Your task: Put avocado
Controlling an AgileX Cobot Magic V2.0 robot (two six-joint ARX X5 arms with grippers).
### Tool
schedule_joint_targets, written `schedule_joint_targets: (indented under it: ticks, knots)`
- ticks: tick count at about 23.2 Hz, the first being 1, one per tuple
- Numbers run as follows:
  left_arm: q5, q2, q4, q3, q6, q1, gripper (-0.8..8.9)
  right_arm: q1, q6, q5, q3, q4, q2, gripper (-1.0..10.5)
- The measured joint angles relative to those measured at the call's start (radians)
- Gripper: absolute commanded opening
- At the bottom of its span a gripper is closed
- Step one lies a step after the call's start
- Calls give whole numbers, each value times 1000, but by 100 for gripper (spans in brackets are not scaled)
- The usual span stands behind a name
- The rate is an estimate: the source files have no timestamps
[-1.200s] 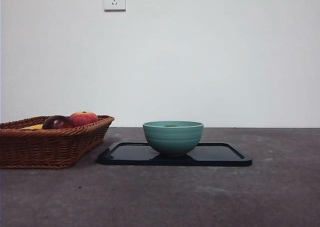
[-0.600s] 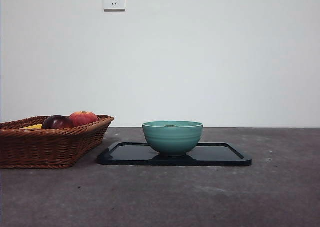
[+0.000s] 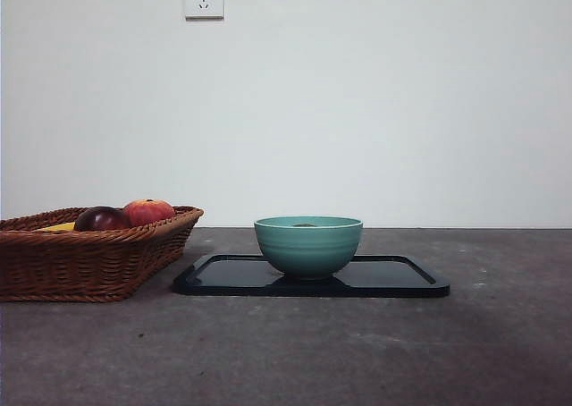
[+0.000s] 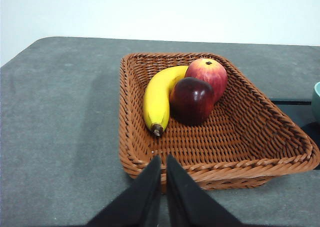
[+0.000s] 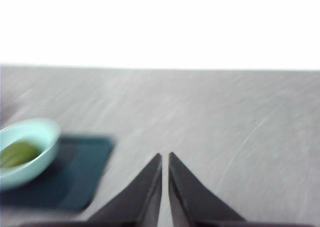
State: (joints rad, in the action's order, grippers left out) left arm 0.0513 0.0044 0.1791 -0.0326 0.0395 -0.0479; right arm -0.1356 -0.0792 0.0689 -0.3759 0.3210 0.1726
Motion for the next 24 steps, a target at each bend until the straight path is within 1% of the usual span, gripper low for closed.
schedule_joint_targets:
  ticks: [1, 2, 3, 4, 9, 14, 18, 24]
  knots:
    - [0, 0, 0, 0, 0, 0, 18, 37, 2, -16, 77, -106, -19, 19]
    - [0, 0, 0, 0, 0, 0, 18, 63, 5, -32, 131, -172, -36, 19]
    - [0, 0, 0, 0, 0, 0, 18, 90, 6, -44, 183, -216, -58, 19]
    - [0, 0, 0, 0, 0, 0, 18, 101, 9, -45, 205, -223, -71, 19]
    - [0, 0, 0, 0, 0, 0, 18, 139, 37, -53, 309, -229, -117, 19]
    - [0, 0, 0, 0, 0, 0, 18, 158, 76, -126, 360, -219, -158, 19]
    - [0, 0, 0, 0, 0, 0, 18, 158, 106, -128, 360, -153, -166, 19]
    - [0, 0, 0, 0, 0, 0, 18, 158, 131, -122, 360, -152, -167, 19]
